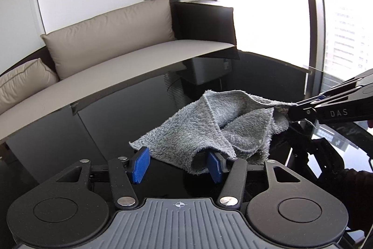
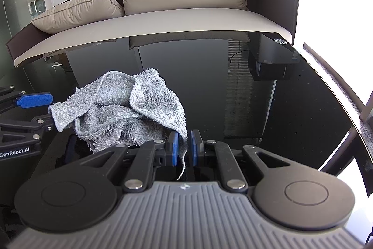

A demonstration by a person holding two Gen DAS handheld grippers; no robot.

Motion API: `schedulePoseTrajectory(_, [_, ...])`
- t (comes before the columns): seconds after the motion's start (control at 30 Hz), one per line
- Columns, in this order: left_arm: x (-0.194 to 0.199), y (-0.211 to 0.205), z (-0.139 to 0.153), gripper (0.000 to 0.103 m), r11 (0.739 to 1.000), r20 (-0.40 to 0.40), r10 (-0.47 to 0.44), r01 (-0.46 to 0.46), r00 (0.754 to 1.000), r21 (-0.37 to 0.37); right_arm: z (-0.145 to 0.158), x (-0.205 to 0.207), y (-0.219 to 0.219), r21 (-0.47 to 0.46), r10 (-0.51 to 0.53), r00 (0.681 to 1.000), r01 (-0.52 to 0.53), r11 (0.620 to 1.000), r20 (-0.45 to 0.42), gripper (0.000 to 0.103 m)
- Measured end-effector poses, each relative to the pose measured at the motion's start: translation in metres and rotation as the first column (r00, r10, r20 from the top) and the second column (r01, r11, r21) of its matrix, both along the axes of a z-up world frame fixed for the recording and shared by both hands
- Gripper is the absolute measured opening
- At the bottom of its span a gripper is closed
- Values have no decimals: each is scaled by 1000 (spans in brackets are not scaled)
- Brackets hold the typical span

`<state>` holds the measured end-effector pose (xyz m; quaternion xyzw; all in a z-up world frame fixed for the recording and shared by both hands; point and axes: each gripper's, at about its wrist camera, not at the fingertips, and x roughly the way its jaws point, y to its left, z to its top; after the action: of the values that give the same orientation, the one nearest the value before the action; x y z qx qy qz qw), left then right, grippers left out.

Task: Fold towel
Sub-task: 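Close the right gripper on a towel edge while the left gripper closes beside it, then lift the towel with both grippers and shake it to unfurl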

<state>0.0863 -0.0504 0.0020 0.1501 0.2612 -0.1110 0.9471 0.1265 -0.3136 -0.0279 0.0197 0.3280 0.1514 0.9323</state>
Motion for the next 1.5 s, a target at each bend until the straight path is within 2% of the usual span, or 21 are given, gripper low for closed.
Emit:
schedulePoseTrajectory(0.13, [-3, -3, 2, 36, 1000, 29, -16, 17, 999, -3, 0, 1, -3, 15, -7, 1000, 7, 1000, -5, 12])
schedulePoseTrajectory(0.2, [-2, -3, 3, 21, 1000, 27, -24, 25, 999, -15, 1, 0, -2, 18, -5, 1000, 5, 1000, -5, 9])
schedulePoseTrajectory(0.27, [-1, -4, 3, 10, 999, 29, -30, 30, 999, -20, 2, -1, -2, 21, -2, 1000, 2, 1000, -1, 6])
schedulePoseTrajectory(0.3, [-1, -4, 3, 7, 999, 30, -33, 34, 999, -22, 2, -1, -2, 22, -1, 1000, 1, 1000, 0, 6])
schedulePoseTrajectory(0.53, [-4, 0, 10, 3, 999, 71, -1, 5, 997, -46, 7, -4, -4, 29, -8, 1000, 7, 1000, 28, 2])
schedulePoseTrajectory(0.8, [-7, 21, 24, 3, 986, 133, 126, -110, 983, -123, 17, -9, -8, 49, -18, 996, 14, 999, 88, 2])
schedulePoseTrajectory(1.17, [-9, 37, 42, 3, 972, 183, 207, -181, 961, -148, 24, -10, -15, 84, -41, 989, 29, 996, 142, 2])
schedulePoseTrajectory(1.5, [-23, 44, 69, 3, 967, 287, 245, -213, 926, -138, 59, -24, -20, 138, -45, 955, 4, 990, 292, 2])
